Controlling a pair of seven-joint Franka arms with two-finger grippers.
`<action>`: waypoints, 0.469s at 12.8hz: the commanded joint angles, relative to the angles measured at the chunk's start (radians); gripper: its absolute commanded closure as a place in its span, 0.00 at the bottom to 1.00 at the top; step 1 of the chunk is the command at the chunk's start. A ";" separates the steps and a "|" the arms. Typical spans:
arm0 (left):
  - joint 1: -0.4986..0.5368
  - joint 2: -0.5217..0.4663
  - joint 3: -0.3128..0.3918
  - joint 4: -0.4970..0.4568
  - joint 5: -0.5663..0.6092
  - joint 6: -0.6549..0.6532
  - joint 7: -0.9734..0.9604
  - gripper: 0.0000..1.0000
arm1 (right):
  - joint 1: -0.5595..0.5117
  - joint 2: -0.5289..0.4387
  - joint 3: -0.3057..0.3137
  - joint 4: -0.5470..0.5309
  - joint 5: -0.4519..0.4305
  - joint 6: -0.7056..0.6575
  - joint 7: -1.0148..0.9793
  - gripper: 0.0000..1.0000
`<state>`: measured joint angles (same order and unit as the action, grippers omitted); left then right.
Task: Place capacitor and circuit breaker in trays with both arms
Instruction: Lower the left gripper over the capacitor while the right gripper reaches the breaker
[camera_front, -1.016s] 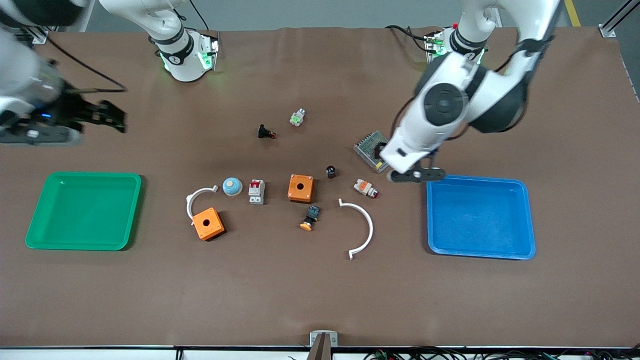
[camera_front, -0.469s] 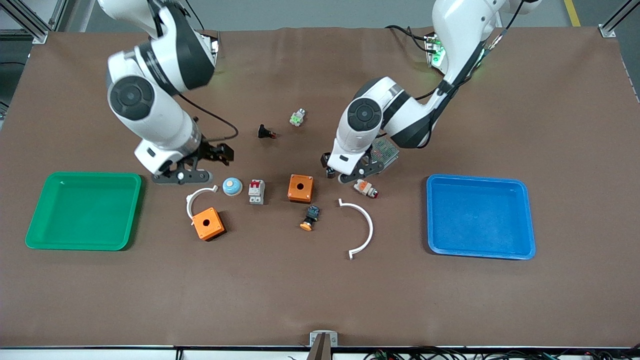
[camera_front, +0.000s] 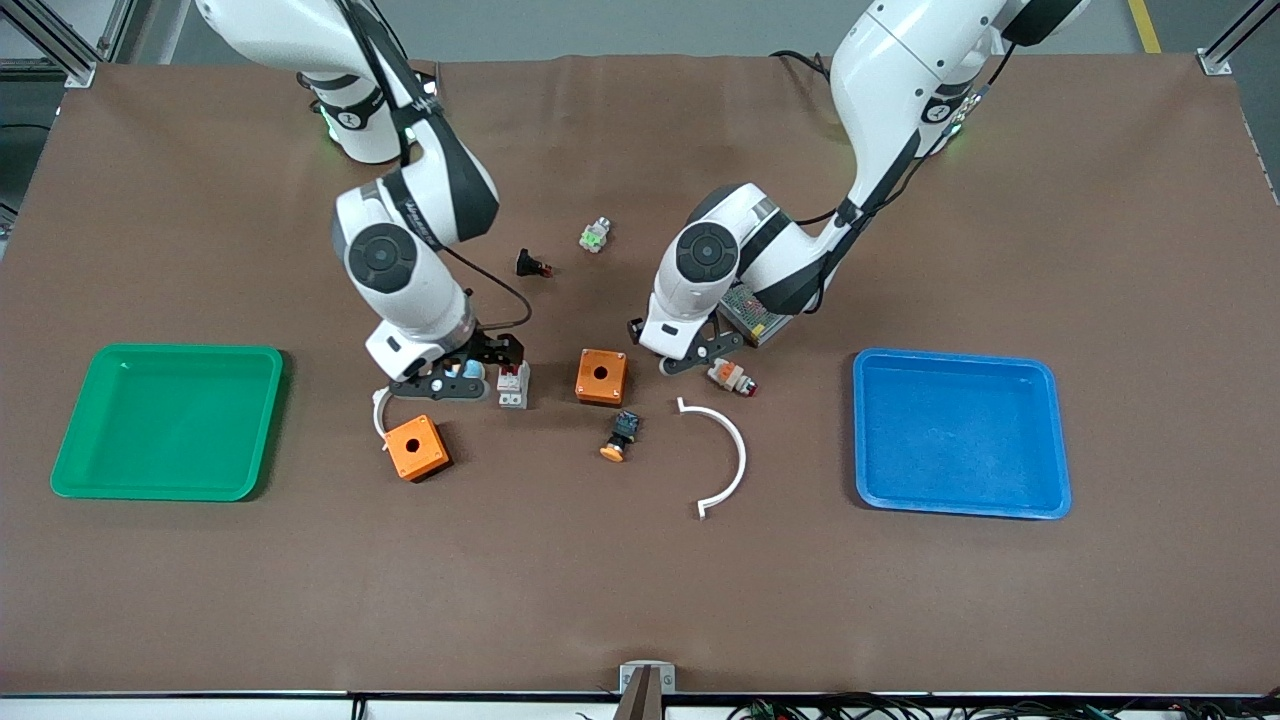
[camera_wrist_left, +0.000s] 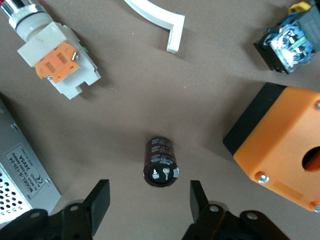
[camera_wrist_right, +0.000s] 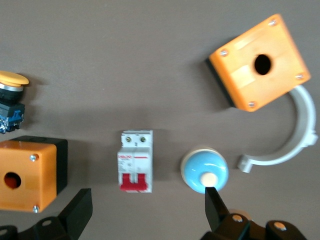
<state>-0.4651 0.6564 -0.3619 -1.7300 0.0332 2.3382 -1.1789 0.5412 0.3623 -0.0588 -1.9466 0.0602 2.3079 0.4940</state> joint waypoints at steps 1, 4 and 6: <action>-0.020 0.023 0.011 0.026 0.019 0.007 -0.025 0.31 | 0.034 0.053 -0.009 0.009 0.015 0.050 0.024 0.01; -0.020 0.042 0.011 0.033 0.019 0.039 -0.025 0.35 | 0.033 0.093 -0.009 0.020 0.013 0.076 0.024 0.01; -0.020 0.055 0.012 0.033 0.019 0.068 -0.025 0.38 | 0.033 0.116 -0.009 0.029 0.013 0.074 0.018 0.01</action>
<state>-0.4705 0.6844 -0.3603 -1.7222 0.0332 2.3838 -1.1792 0.5683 0.4522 -0.0614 -1.9431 0.0602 2.3840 0.5067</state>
